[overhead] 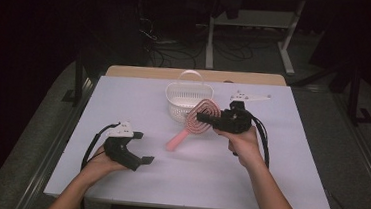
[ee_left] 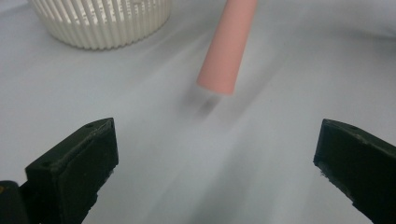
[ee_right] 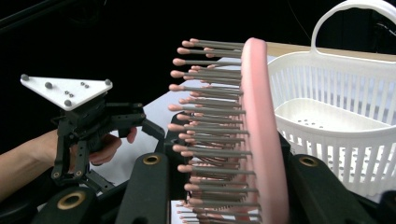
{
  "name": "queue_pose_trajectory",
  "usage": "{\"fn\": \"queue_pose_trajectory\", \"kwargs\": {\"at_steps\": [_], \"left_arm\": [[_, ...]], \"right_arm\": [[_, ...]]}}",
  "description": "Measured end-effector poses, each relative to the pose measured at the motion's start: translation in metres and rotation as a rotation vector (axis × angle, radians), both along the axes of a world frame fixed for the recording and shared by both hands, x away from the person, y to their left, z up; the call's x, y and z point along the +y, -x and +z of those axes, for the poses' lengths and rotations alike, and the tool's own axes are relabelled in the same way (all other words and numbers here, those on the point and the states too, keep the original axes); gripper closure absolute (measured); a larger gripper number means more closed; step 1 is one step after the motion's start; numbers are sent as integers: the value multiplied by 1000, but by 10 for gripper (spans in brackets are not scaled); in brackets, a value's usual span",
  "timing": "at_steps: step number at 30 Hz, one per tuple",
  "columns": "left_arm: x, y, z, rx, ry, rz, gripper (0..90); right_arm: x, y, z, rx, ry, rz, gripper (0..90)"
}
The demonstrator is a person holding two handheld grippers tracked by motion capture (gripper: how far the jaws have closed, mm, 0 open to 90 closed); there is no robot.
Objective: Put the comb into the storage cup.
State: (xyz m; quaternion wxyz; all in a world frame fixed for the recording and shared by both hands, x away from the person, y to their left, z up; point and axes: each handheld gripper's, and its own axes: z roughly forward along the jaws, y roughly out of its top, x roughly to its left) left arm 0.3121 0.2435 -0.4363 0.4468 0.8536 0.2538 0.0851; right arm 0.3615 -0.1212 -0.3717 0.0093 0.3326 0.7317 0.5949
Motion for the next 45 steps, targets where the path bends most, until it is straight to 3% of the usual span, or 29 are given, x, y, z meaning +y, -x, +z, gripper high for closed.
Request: {"fn": "queue_pose_trajectory", "kwargs": {"at_steps": [3,6,12,21,28,34,45], "left_arm": [[6,3,-1,1,-1,7,0],[12,7,-2,-23,-8,30,0],[22,11,-10,-3,-13,45,0],[21,12,-8,-11,-37,63,20],[17,11,-10,15,-46,58,20],[15,12,-12,5,-67,47,20],[18,12,-15,12,-65,45,20]], "right_arm": [[-1,0,0,-3,0,-2,630],[-1,0,0,-1,-3,-5,629],[-3,1,2,-6,-4,-11,630],[-8,-1,3,-7,-22,-20,630],[-9,-3,6,-13,-31,-24,629],[-10,-5,12,-23,-37,-26,629],[-11,-12,25,-39,-65,-33,630]]}}
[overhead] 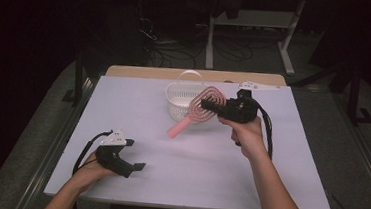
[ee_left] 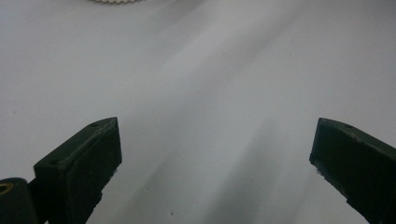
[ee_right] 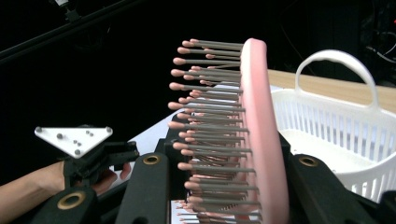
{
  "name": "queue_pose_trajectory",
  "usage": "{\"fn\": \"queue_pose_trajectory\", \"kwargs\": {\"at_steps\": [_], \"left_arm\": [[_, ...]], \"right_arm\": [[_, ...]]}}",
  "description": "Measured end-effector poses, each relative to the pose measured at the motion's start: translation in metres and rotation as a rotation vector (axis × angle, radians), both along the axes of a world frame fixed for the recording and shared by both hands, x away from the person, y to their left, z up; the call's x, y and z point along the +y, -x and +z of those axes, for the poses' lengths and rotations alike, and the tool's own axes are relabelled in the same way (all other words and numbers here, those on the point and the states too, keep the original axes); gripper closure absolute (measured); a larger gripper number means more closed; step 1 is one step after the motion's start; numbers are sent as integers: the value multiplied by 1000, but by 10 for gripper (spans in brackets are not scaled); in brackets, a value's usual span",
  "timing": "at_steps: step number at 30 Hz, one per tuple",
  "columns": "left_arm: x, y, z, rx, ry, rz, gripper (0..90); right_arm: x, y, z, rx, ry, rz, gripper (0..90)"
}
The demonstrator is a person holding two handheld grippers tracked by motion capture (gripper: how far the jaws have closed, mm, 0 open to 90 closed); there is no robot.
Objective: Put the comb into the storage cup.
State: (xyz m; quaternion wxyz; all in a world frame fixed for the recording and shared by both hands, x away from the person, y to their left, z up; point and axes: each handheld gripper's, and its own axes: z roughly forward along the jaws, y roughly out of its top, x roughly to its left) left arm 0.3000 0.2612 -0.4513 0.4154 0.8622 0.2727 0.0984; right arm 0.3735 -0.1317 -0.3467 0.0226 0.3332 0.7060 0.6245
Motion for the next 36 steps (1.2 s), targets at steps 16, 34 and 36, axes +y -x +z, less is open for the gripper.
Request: {"fn": "queue_pose_trajectory", "kwargs": {"at_steps": [16,34,36], "left_arm": [[0,-1,-1,1,-1,2,20],[1,-1,-1,20,9,-4,20],[0,-1,0,9,9,-2,20]], "right_arm": [[1,-13,20,-27,-32,-24,630],[-7,-33,42,-45,-70,-83,629],[-9,-35,43,-44,-74,-93,629]]}}
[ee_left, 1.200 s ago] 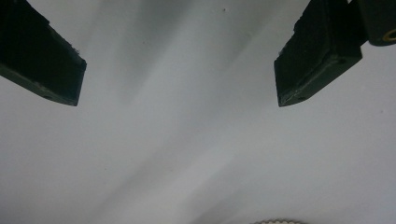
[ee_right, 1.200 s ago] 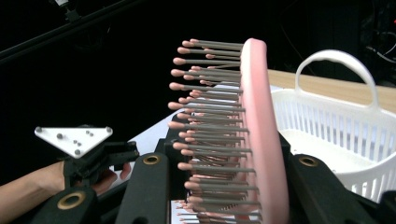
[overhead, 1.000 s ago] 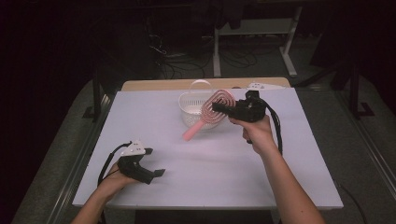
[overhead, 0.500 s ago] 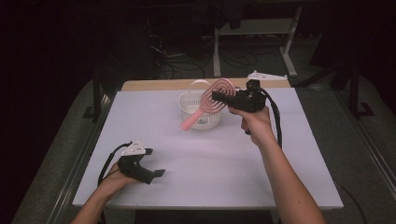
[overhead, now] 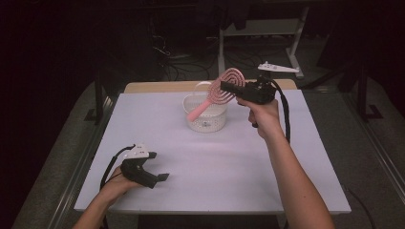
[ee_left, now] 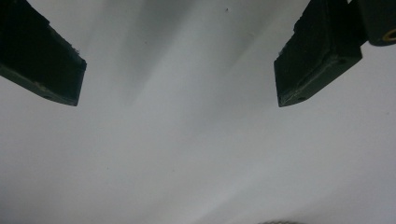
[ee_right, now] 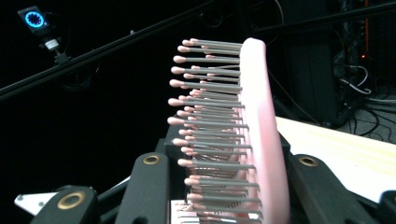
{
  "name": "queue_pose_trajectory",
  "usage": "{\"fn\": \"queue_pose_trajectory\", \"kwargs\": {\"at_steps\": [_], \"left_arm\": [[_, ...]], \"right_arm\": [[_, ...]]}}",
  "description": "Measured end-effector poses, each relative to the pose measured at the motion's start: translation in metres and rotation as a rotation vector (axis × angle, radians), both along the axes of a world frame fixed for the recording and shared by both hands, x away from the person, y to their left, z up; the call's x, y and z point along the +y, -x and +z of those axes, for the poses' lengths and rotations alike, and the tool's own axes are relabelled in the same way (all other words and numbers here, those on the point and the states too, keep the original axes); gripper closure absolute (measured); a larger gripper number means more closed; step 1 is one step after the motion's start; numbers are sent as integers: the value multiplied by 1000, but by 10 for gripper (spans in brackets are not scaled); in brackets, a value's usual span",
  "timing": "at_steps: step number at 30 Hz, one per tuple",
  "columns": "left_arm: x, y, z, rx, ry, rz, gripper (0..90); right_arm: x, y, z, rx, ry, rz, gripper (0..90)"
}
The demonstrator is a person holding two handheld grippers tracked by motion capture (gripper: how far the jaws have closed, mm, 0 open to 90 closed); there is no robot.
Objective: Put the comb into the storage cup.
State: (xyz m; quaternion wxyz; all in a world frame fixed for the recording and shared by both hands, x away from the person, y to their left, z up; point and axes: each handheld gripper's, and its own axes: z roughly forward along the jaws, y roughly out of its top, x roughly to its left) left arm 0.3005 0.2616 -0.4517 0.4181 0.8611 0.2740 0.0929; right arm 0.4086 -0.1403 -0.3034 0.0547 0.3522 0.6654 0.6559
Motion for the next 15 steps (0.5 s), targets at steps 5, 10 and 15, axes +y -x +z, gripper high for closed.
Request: {"fn": "queue_pose_trajectory", "kwargs": {"at_steps": [5,10,15], "left_arm": [[0,1,1,-8,-3,2,20],[1,0,1,-7,4,4,20],[0,1,1,-5,5,2,20]], "right_arm": [[-2,-7,5,-5,0,-22,630],[-3,-13,9,-11,10,-45,629],[-4,-20,10,-16,14,-73,629]]}}
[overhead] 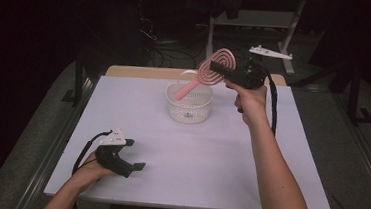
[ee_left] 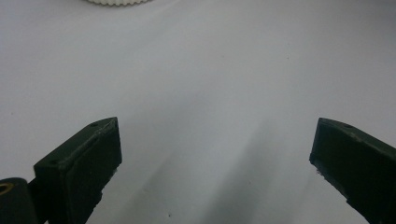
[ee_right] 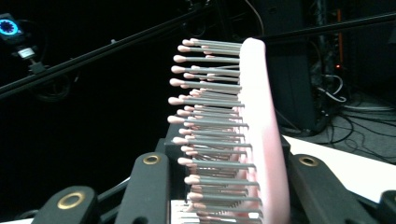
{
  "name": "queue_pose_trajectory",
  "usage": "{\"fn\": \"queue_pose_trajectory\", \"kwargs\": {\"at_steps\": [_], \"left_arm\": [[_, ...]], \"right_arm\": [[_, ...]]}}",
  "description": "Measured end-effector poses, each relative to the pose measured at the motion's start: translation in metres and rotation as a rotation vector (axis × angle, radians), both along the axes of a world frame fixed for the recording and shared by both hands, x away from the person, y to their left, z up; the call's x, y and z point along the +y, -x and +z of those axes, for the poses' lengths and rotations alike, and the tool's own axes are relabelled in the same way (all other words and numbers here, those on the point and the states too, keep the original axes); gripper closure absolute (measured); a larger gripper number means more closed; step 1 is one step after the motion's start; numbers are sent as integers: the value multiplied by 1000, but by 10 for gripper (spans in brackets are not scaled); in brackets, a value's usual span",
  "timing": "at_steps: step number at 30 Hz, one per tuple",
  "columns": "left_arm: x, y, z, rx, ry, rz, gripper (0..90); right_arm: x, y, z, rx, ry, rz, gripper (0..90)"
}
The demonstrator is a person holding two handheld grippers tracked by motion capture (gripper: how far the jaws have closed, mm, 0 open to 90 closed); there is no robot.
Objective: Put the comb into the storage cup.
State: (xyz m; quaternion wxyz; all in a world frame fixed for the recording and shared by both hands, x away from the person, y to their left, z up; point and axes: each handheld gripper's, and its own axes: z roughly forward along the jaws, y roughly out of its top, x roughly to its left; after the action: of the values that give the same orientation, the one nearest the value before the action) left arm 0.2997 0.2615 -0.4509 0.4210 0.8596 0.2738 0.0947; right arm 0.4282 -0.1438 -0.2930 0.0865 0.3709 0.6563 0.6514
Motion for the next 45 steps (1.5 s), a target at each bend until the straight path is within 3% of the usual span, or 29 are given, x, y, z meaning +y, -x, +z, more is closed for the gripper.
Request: {"fn": "queue_pose_trajectory", "kwargs": {"at_steps": [9,29,45], "left_arm": [[1,0,0,7,6,5,20],[2,0,0,9,6,9,20],[2,0,0,10,8,9,20]], "right_arm": [[3,-15,-11,23,30,-45,629],[30,-38,-54,99,80,-45,629],[38,-46,-79,149,71,-51,629]]}}
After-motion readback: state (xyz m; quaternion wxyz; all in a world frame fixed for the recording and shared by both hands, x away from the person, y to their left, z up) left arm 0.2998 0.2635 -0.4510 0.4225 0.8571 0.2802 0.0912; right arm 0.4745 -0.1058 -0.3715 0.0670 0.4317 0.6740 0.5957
